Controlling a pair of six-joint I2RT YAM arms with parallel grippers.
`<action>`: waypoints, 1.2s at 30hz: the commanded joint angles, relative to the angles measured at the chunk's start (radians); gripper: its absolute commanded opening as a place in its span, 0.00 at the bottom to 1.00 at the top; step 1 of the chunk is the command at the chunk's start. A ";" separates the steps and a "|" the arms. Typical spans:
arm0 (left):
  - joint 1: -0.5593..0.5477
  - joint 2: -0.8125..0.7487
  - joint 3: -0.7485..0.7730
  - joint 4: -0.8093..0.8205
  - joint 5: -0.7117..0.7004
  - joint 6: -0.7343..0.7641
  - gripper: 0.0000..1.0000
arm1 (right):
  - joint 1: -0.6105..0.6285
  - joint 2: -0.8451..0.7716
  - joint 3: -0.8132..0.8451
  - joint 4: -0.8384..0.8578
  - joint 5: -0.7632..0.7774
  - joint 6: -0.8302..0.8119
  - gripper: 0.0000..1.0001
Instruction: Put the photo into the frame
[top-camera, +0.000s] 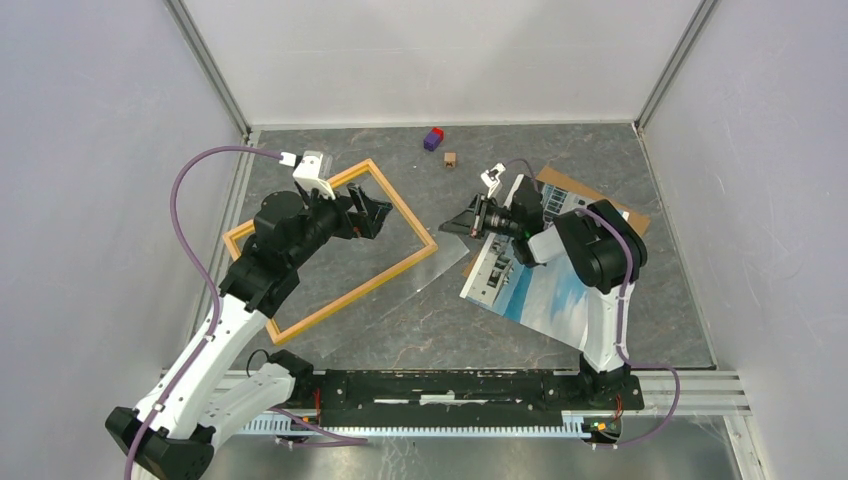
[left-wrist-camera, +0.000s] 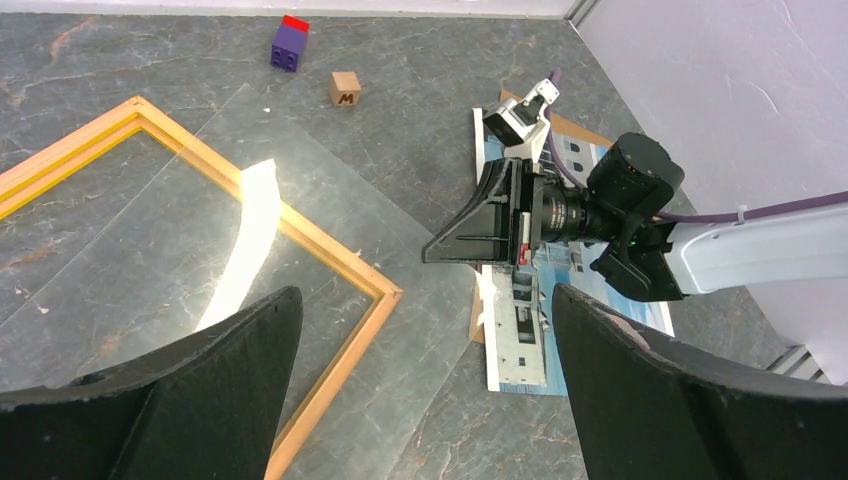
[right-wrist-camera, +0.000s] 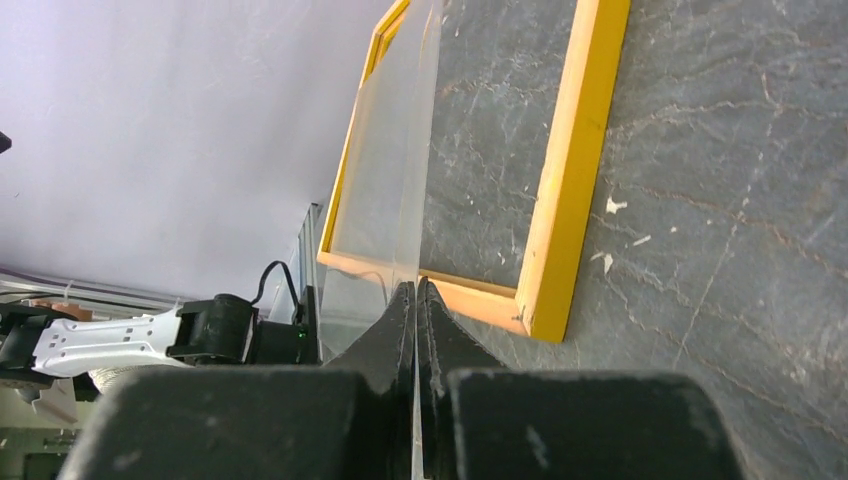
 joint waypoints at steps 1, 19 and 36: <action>0.003 0.001 0.024 0.051 0.010 -0.039 1.00 | 0.015 0.025 0.056 0.144 0.011 0.022 0.00; 0.023 0.032 0.029 0.047 0.028 -0.051 1.00 | 0.073 0.220 0.274 0.275 0.008 0.092 0.00; 0.054 0.031 0.023 0.064 0.069 -0.085 1.00 | 0.108 0.315 0.422 0.217 0.036 0.102 0.00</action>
